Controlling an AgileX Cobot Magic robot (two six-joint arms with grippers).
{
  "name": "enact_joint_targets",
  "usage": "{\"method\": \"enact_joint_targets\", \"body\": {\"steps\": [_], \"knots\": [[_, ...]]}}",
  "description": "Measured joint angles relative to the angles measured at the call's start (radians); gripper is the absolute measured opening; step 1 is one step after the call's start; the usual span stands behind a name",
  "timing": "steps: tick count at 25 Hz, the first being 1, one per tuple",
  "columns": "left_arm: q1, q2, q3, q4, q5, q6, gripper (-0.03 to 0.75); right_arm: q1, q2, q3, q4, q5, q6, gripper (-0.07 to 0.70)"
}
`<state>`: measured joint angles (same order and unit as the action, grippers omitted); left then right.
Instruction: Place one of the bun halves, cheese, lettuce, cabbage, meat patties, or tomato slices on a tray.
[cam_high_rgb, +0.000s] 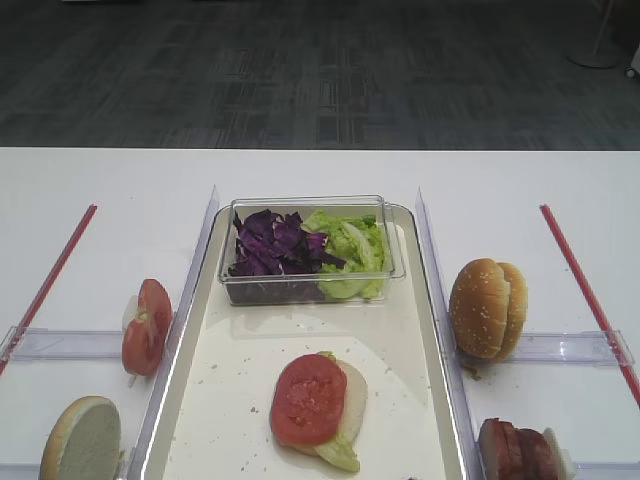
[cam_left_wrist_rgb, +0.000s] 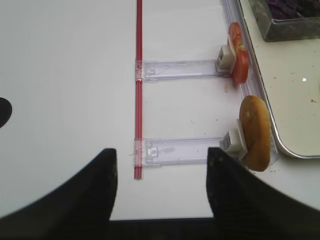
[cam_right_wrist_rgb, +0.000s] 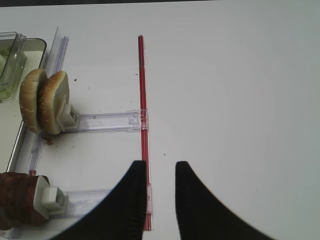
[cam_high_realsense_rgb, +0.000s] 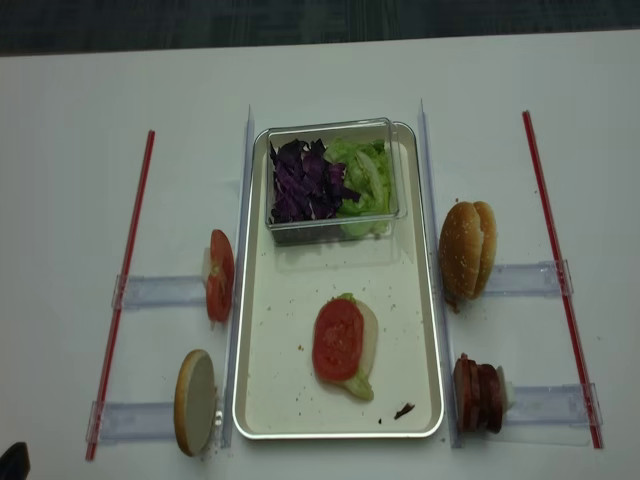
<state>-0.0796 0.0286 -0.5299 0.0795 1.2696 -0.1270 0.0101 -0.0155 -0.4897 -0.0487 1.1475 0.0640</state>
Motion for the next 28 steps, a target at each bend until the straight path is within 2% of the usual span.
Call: {"method": "enact_joint_targets", "body": {"steps": [14,24,28], "knots": [[0.0,0.0,0.0,0.025,-0.002,0.0,0.366,0.0,0.0,0.0,0.0,0.0,0.0,0.193],[0.0,-0.04,0.028,0.027,-0.063,-0.002,0.366,0.0,0.0,0.0,0.0,0.0,0.0,0.193],[0.0,-0.044,0.039,0.027,-0.069,-0.002,0.366,0.0,0.0,0.0,0.0,0.0,0.0,0.193]]}}
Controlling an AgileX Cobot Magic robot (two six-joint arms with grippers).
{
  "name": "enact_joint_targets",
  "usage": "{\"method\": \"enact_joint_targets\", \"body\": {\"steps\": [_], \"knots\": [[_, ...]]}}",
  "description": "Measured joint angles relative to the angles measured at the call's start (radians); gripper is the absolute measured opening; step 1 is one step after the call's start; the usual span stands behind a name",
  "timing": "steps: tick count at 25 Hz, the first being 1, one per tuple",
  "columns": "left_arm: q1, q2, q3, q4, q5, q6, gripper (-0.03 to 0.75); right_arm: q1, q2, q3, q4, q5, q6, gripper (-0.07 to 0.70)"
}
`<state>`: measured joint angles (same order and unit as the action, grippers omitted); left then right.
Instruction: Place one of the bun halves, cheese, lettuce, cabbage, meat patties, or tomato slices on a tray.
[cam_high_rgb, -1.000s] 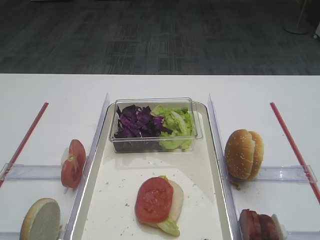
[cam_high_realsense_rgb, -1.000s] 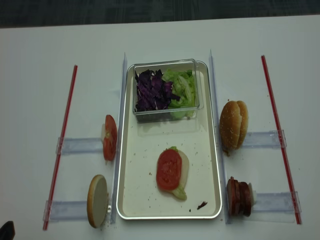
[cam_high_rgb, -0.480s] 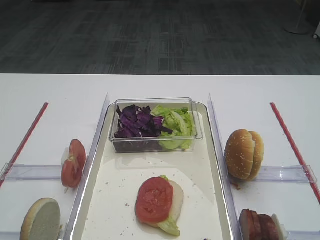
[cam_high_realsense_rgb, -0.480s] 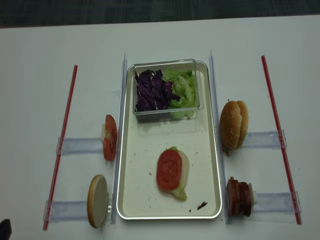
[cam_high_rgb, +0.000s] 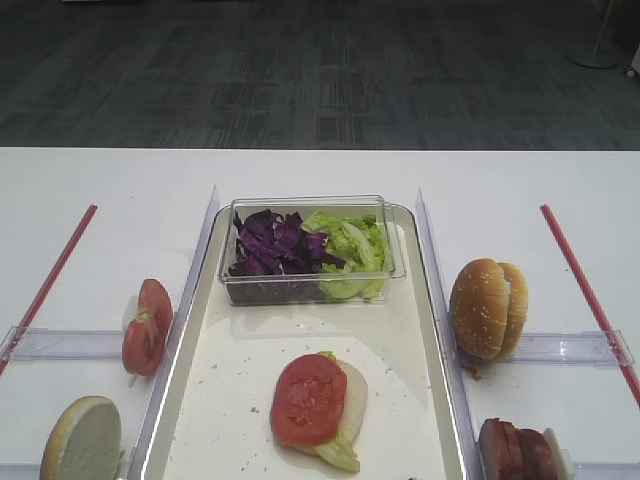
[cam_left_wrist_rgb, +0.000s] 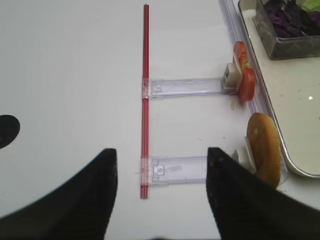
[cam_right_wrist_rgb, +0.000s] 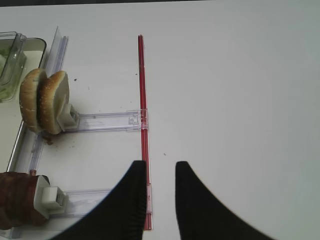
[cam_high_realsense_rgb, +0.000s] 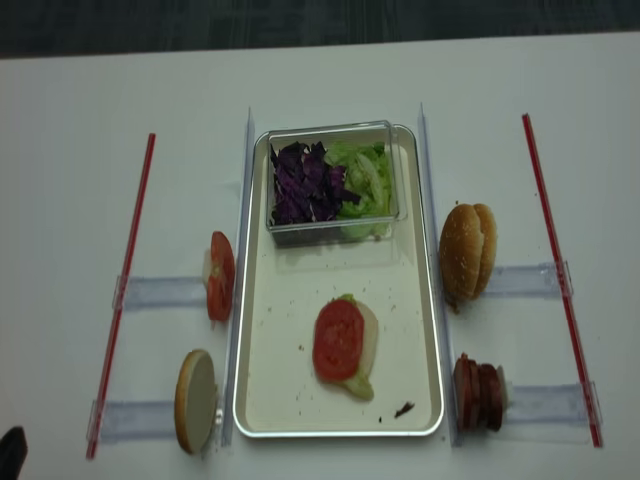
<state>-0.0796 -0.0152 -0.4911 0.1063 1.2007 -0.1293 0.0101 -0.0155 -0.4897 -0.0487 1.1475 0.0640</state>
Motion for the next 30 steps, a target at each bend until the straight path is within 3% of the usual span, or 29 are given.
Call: {"method": "enact_joint_targets", "body": {"steps": [30], "knots": [[0.04,0.0,0.0,-0.002,-0.006,0.0,0.366,0.0,0.0,0.0,0.0,0.002,0.0,0.193]]}}
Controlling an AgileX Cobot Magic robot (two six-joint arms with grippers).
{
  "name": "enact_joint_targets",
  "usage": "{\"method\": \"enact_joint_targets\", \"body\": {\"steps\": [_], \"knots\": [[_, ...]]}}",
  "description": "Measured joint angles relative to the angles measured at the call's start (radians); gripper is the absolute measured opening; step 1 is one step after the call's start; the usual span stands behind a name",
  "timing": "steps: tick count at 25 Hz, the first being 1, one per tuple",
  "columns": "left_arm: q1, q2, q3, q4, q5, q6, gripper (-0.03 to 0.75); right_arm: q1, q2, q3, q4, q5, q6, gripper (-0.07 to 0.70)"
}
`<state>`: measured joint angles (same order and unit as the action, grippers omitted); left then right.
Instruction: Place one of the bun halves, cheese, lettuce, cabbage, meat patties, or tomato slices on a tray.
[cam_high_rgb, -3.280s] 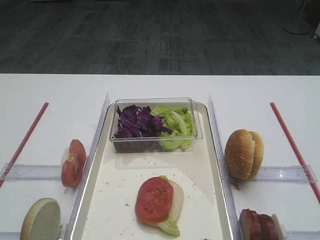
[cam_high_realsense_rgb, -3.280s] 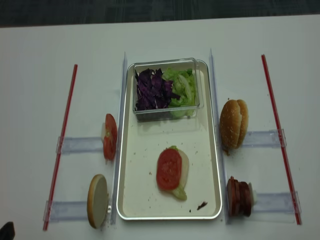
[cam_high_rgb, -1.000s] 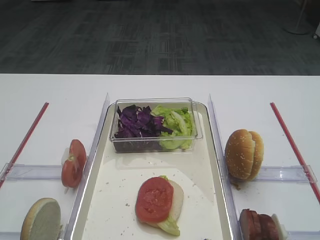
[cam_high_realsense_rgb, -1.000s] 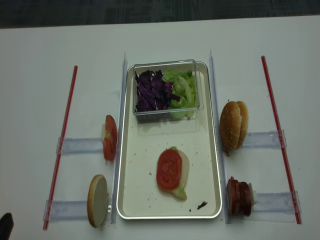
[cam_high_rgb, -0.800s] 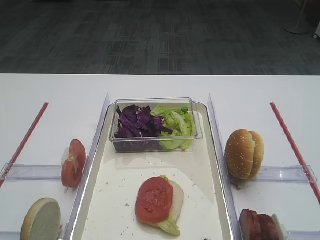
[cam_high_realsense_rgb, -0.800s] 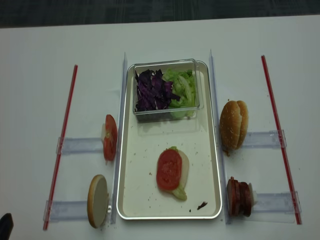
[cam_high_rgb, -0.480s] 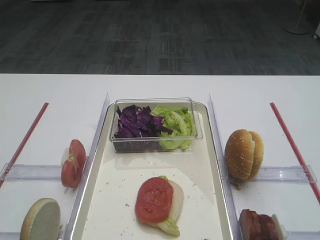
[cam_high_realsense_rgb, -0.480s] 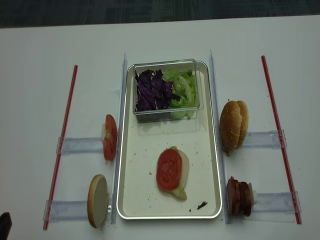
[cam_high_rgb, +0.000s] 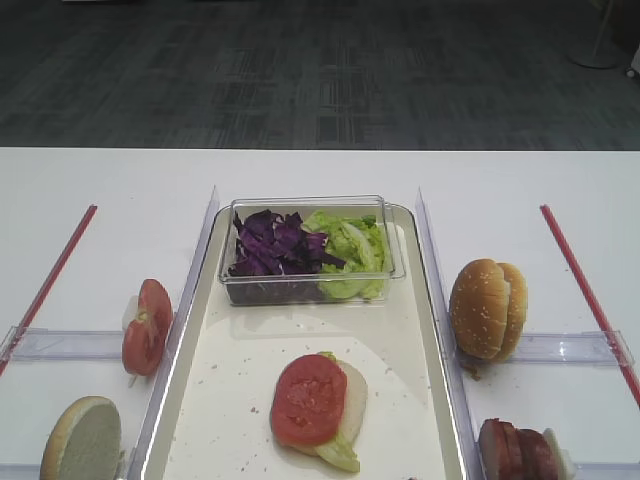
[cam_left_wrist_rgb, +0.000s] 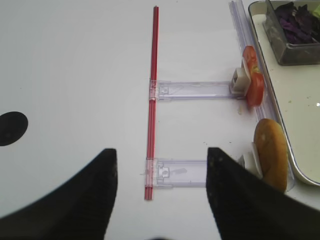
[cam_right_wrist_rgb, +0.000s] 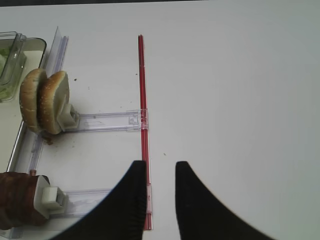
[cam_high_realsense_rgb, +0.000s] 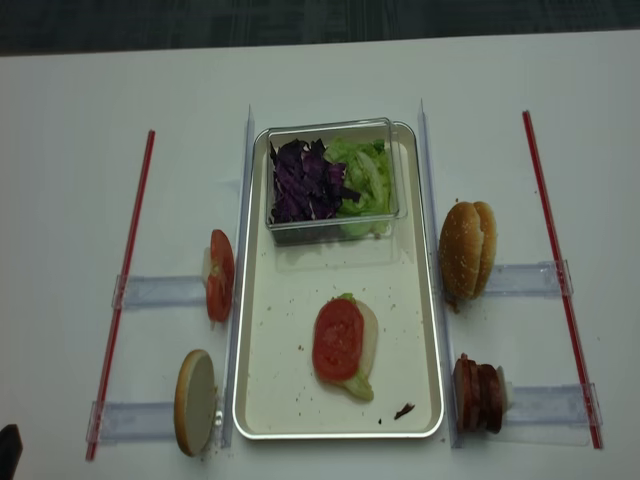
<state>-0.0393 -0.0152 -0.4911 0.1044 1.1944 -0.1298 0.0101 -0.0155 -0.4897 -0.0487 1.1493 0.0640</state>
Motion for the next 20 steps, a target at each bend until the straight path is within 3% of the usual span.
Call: {"method": "enact_joint_targets", "body": {"steps": [20], "knots": [[0.0,0.0,0.0,0.0,0.0,0.0,0.366,0.0,0.0,0.0,0.0,0.0,0.008,0.193]]}}
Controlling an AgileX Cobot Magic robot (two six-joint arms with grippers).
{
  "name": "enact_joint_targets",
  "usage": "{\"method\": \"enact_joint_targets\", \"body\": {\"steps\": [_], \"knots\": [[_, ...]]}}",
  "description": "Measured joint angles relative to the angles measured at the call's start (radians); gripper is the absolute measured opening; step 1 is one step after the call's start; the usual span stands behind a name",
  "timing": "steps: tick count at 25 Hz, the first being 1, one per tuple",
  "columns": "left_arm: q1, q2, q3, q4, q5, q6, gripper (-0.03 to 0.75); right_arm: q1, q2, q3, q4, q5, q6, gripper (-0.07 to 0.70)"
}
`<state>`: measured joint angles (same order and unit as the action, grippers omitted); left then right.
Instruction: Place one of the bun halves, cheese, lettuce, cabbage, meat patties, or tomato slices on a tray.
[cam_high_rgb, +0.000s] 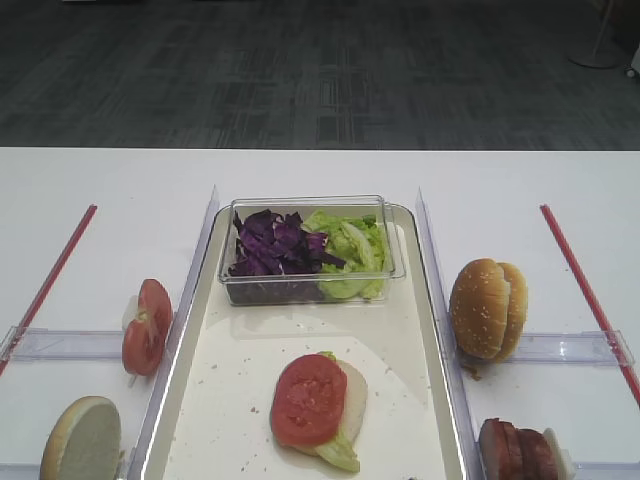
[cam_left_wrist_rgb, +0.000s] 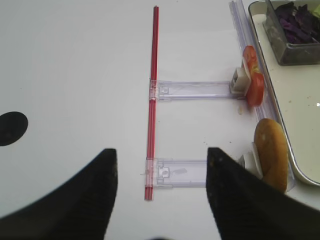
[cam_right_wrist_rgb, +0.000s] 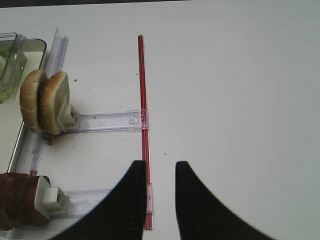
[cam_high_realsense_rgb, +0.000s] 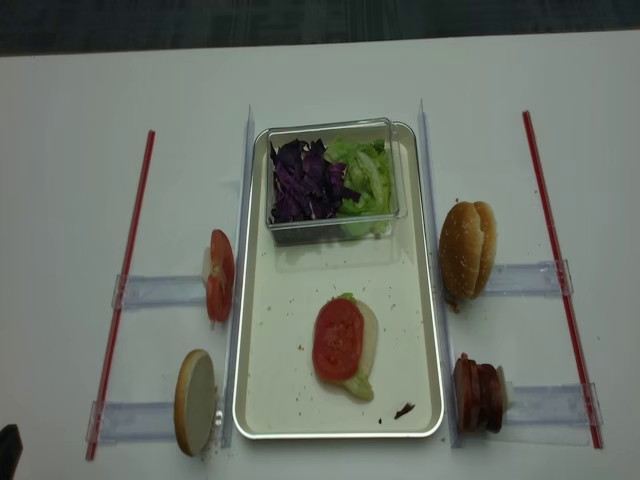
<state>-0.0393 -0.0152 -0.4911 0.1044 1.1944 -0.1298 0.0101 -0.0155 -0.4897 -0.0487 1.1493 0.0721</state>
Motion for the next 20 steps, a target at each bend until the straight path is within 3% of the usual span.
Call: {"method": "enact_joint_targets", "body": {"steps": [20], "knots": [[0.0,0.0,0.0,0.0,0.0,-0.002,0.366,0.0,0.0,0.0,0.0,0.0,-0.003,0.193]]}}
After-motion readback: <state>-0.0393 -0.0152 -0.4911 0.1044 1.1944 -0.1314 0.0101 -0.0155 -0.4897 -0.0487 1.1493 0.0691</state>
